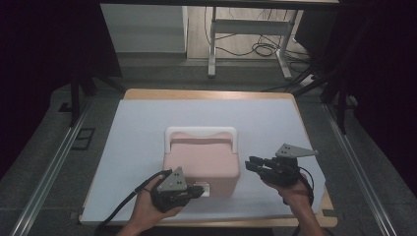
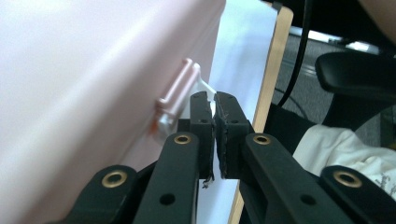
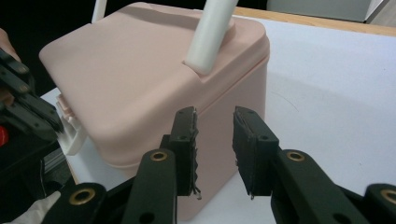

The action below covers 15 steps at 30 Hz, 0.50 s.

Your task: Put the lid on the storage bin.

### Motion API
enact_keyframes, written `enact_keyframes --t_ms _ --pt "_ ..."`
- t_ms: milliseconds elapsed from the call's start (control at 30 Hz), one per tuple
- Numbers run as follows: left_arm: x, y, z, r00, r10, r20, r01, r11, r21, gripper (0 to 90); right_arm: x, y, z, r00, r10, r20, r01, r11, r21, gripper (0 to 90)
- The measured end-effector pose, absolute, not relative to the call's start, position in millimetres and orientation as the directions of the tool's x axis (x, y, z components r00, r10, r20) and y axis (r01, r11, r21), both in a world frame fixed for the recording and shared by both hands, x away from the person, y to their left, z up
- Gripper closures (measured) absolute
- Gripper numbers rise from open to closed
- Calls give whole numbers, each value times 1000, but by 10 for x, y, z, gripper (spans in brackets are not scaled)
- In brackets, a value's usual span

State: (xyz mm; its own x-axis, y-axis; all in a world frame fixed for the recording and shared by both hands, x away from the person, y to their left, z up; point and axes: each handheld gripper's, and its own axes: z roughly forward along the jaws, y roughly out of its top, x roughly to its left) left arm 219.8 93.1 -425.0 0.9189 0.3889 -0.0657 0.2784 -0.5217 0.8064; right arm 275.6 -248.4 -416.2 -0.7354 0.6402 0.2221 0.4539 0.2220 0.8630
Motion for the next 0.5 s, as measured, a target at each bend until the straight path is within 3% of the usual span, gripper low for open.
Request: enact_keyframes --t_ms 500 --pt "2201 1317 -4017 893 443 -78 288 -431 855 849 2828 -2594 -4256 -718 654 238 477 213 853 696"
